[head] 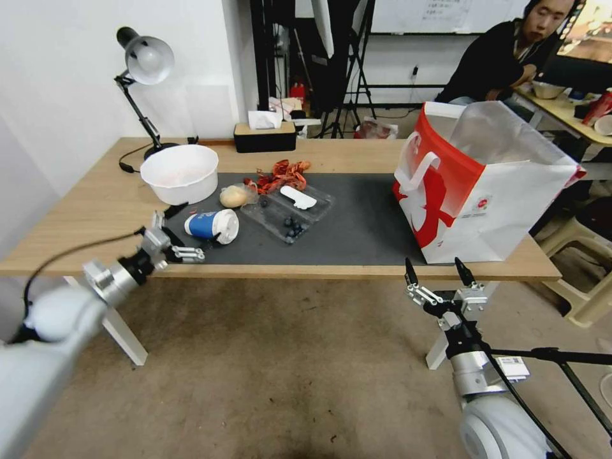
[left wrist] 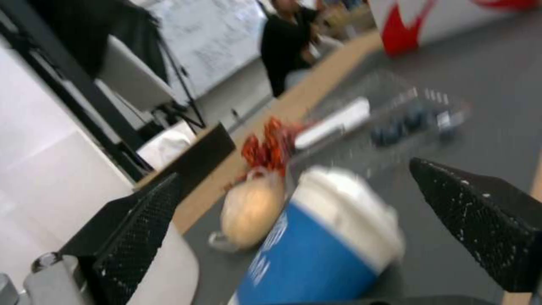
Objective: Pick up the trash from the table and place it into the takeout bag.
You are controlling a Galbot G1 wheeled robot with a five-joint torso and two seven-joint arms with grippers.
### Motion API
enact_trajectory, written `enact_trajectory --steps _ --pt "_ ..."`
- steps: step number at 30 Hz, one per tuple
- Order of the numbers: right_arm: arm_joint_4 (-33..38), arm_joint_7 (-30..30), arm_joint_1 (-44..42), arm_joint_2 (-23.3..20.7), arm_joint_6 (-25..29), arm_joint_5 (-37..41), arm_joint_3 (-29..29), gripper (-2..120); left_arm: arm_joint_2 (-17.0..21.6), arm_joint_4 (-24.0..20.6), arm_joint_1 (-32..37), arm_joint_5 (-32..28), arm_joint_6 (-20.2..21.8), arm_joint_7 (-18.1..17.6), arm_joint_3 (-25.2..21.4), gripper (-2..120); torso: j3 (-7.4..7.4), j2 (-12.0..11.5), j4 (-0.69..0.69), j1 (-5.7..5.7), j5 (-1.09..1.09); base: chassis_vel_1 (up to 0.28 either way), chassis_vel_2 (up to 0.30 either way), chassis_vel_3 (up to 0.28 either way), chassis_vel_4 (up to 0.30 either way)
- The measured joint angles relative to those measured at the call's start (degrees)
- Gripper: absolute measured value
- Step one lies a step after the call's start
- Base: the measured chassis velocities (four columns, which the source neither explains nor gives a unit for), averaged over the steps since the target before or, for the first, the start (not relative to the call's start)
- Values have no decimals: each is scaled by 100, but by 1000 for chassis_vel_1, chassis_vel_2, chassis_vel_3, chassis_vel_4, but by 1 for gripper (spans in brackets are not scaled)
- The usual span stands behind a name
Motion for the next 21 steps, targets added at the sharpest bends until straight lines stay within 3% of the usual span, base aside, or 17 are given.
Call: enact_trajectory --steps 3,9,12,21 --pt "-55 -4 179 -29 -57 23 -104 100 530 342 -182 41 17 551 89 100 0 0 9 0 -1 0 0 0 0" --pt "-146 -26 366 -49 -113 47 -225 100 821 558 -534 411 83 936 411 98 0 0 6 0 0 0 0 0 0" --pt "-148 -33 374 -38 -122 47 -226 100 820 687 -832 466 39 956 701 98 0 0 2 0 -2 0 0 0 0" --pt "-152 -44 335 -15 -150 27 -209 100 638 1262 -1875 525 -118 930 1658 98 -1 0 6 0 -1 0 0 0 0"
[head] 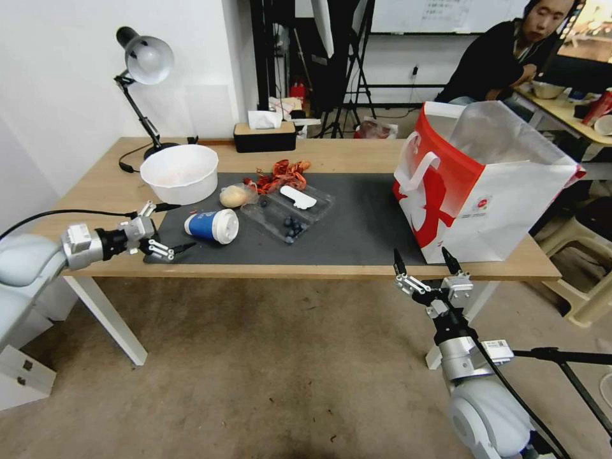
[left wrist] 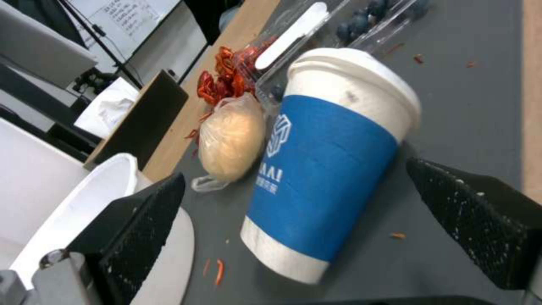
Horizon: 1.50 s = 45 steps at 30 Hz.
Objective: Pick up the trash from the table and place it into the takeout bag.
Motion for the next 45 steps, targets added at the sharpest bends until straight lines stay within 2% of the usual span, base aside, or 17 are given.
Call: enact_trajectory --steps 1,8,14,16,27,31,32,34,39,41,45 --pt "0 0 0 0 0 0 0 100 0 0 0 0 0 0 0 98 0 0 0 0 0 0 0 0 0" --pt "-66 67 -182 80 -1 -151 47 100 -77 354 -760 109 -46 136 798 98 0 0 -1 -1 1 0 0 0 0" --pt "-93 99 -274 143 7 -200 74 100 -92 497 -1009 129 -83 191 1087 99 0 0 0 -1 2 0 0 0 0" --pt "-108 108 -302 189 22 -224 83 100 -122 677 -1297 192 -129 272 1374 99 0 0 -1 -1 2 0 0 0 0" --pt "-120 120 -304 206 49 -228 128 100 -222 1164 -1920 529 -234 571 1798 93 0 0 -1 0 2 0 0 0 0" --pt "-149 118 -295 214 70 -228 133 100 -248 1268 -2050 603 -293 673 1898 75 0 0 0 -1 1 0 0 0 0" --pt "-149 118 -295 214 70 -228 133 100 -248 1268 -2050 603 -293 673 1898 75 0 0 0 -1 1 0 0 0 0" --pt "-158 116 -282 218 77 -228 127 100 -253 1274 -2091 642 -318 709 1972 64 0 0 0 -1 1 0 0 0 0" --pt "-167 115 -276 218 79 -228 126 100 -267 1279 -2142 690 -349 749 2021 52 0 0 0 -1 1 0 0 0 0" --pt "-173 115 -272 215 82 -228 127 100 -291 1279 -2195 765 -371 790 2039 38 0 0 -1 -1 1 0 0 0 0" --pt "-173 115 -271 214 85 -227 127 100 -319 1284 -2228 810 -401 815 2052 29 0 0 -1 -1 2 0 0 0 0"
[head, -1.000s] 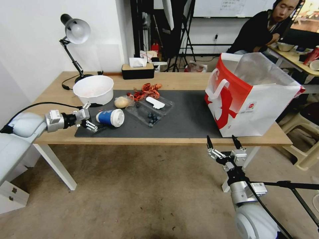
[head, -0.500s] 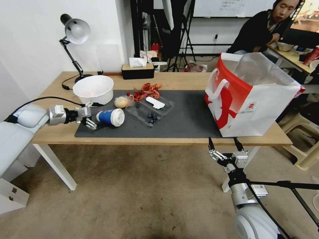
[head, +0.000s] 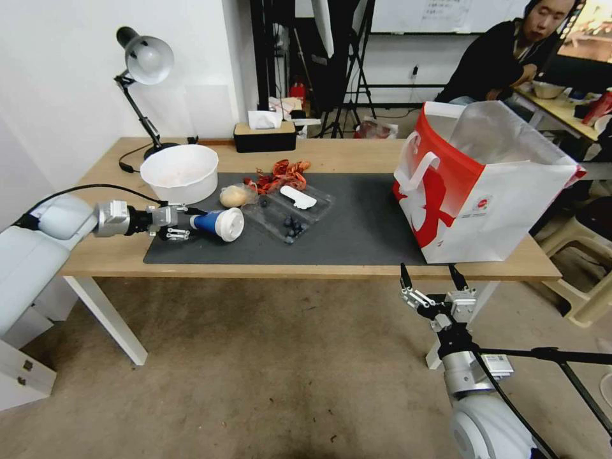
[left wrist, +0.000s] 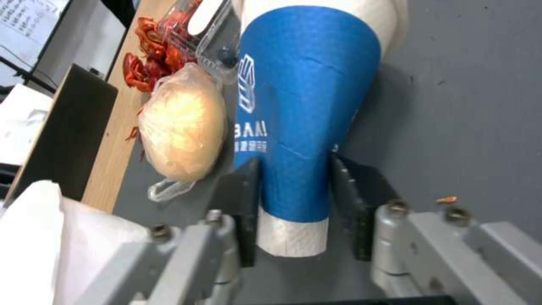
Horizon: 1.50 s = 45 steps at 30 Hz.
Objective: Pick up the trash from the table and place it into the takeout bag.
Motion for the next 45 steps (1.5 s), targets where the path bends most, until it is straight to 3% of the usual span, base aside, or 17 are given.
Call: enact_trajectory --steps 2,8,13,25,33,39,45 --pt "0 0 6 0 3 0 0 100 -8 0 -6 2 -32 9 1 18 0 0 0 0 0 0 0 0 0" --pt "0 -1 3 0 7 -4 0 100 -12 -22 -41 6 -151 37 -14 1 0 0 0 0 -1 0 0 0 0" --pt "2 -4 -8 8 9 -18 -2 100 -15 -150 -119 -47 -202 39 -42 0 0 0 0 0 -1 0 0 0 0" --pt "1 -6 -97 50 42 -67 9 100 -174 -524 -761 -923 -90 -214 244 0 0 0 0 0 0 0 0 0 0" --pt "-22 -2 -149 83 86 -85 44 100 -388 -568 -1277 -1192 -4 -331 710 0 0 0 0 0 0 0 0 0 0" --pt "-18 10 -140 96 86 -87 65 100 -782 -424 -2103 -1538 95 -455 1582 0 1 0 -1 1 1 0 0 0 0" --pt "-7 13 -136 122 80 -90 87 100 -1154 -172 -2727 -1711 148 -513 2040 0 0 0 1 0 1 0 0 0 0"
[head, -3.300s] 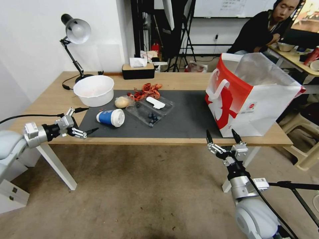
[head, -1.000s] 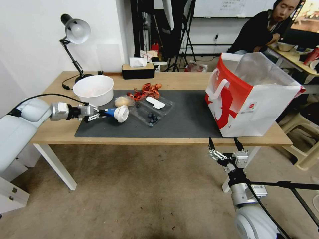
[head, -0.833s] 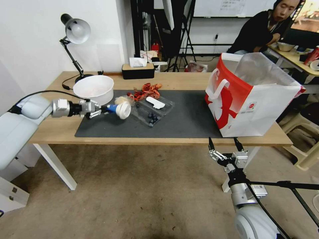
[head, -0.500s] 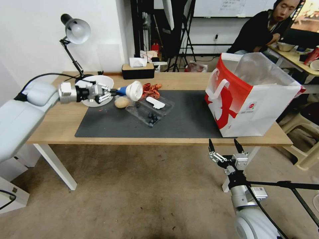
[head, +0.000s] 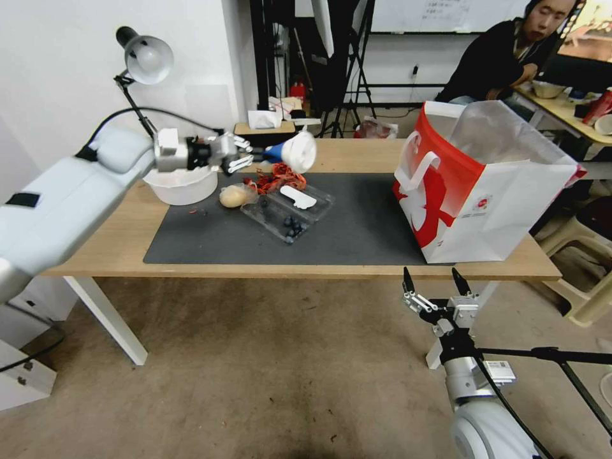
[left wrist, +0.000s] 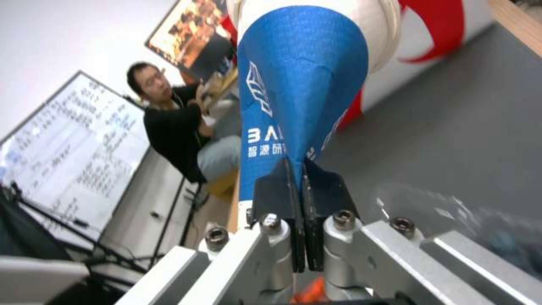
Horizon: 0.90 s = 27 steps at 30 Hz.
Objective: Pick up the trash from the table and place it into the takeout bag.
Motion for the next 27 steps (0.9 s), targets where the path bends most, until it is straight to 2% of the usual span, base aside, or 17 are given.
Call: enact_trajectory --steps 2,4,6,7,8,10,12,14,19,23,27 --pt "0 2 -6 32 0 -13 18 100 -307 194 -374 -69 32 -22 233 0 0 0 0 0 1 0 0 0 0" --pt "1 3 -9 42 -1 -19 22 100 -421 264 -479 -88 40 -29 301 0 0 0 1 0 1 0 0 0 0" --pt "18 15 -40 84 0 -37 69 100 -890 559 -834 -127 48 -45 496 0 0 0 -1 0 2 0 0 0 0" --pt "18 15 -40 84 0 -37 69 100 -890 559 -834 -127 48 -45 496 0 0 0 -1 0 2 0 0 0 0" --pt "24 17 -47 91 0 -39 77 100 -1056 658 -926 -129 47 -46 542 0 0 0 -1 0 1 0 0 0 0" --pt "41 24 -53 101 0 -42 95 100 -1528 942 -1163 -136 43 -50 656 0 0 0 -5 0 2 0 0 0 0" --pt "47 28 -54 103 0 -43 99 100 -1630 1004 -1218 -142 42 -56 682 0 0 0 -5 1 3 0 0 0 0" --pt "54 35 -53 104 -2 -44 107 100 -1970 1191 -1441 -199 53 -106 832 0 0 0 -3 1 2 0 0 0 0" --pt "55 40 -47 103 -3 -44 116 100 -2352 1396 -1710 -327 113 -187 1083 0 0 0 2 0 0 0 0 0 0" --pt "50 41 -34 105 -3 -45 116 100 -2504 1450 -1812 -388 150 -221 1190 0 0 0 1 0 -1 0 0 0 0" --pt "29 43 -5 115 0 -44 115 100 -2839 1605 -2012 -472 191 -261 1376 0 0 0 0 1 0 0 0 0 0"
